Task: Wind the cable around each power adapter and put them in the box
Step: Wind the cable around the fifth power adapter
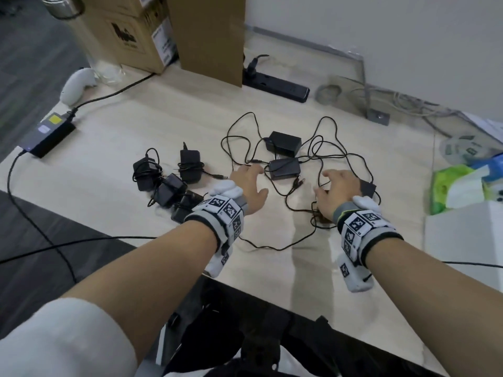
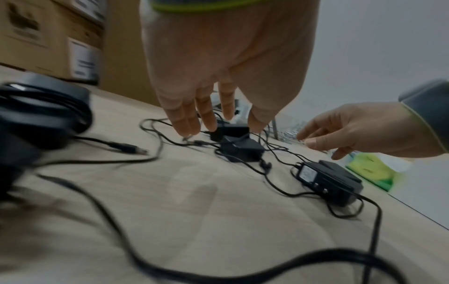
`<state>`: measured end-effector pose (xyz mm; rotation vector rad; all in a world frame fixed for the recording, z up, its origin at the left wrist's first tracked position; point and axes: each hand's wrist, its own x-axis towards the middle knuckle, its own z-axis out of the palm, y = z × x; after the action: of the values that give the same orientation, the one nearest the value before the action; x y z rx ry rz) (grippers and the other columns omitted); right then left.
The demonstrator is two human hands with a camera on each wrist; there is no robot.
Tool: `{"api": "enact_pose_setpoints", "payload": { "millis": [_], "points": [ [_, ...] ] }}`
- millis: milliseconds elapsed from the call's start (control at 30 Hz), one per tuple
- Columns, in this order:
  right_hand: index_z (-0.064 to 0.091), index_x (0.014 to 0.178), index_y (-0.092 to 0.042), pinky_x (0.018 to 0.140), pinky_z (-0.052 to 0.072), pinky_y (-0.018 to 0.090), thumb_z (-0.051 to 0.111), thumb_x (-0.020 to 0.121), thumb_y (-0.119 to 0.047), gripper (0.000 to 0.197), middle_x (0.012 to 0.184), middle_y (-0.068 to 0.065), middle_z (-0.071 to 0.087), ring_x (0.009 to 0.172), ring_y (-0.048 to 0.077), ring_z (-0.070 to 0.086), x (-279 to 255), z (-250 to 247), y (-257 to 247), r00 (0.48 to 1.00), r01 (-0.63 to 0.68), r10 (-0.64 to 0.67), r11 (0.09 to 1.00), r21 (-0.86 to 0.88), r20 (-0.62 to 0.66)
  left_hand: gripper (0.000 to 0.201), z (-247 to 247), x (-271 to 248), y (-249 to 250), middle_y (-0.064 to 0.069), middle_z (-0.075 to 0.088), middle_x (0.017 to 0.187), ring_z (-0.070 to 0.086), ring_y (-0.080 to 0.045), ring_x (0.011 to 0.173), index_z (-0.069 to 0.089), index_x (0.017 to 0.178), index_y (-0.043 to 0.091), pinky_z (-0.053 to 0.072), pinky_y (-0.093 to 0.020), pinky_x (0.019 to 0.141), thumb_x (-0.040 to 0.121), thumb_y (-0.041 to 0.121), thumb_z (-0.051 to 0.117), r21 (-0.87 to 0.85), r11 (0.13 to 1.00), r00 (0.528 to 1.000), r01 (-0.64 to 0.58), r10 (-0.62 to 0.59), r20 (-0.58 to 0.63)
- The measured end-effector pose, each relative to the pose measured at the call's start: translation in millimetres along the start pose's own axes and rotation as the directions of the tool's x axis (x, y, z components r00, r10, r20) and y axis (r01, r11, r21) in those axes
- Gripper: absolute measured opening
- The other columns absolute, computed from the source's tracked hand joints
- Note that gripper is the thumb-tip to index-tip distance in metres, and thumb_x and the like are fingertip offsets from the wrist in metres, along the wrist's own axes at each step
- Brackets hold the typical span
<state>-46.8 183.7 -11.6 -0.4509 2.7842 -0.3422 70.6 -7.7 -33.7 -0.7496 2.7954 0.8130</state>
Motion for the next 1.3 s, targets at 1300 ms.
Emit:
{"api": "enact_pose_setpoints", "payload": {
  "millis": [1300],
  "points": [
    [0.05,0.133,-0.02,0.111,0.032,0.035,0.05,0.087,-0.004,0.048,0.14,0.002,0.047,0.127,0.017,0.044,4,-136,-84,0.824,0.531,-0.331,0.732,0.427,-0.459,0.047,-144,5,87,-0.018,0.069,0.101,0.07,-0.028,0.081,0.051,0.129,0.017,0.054,-0.032,0.06,0.086,0.019,0.069,-0.857,0.512,0.915,0.05,0.321,0.246]
  ]
}}
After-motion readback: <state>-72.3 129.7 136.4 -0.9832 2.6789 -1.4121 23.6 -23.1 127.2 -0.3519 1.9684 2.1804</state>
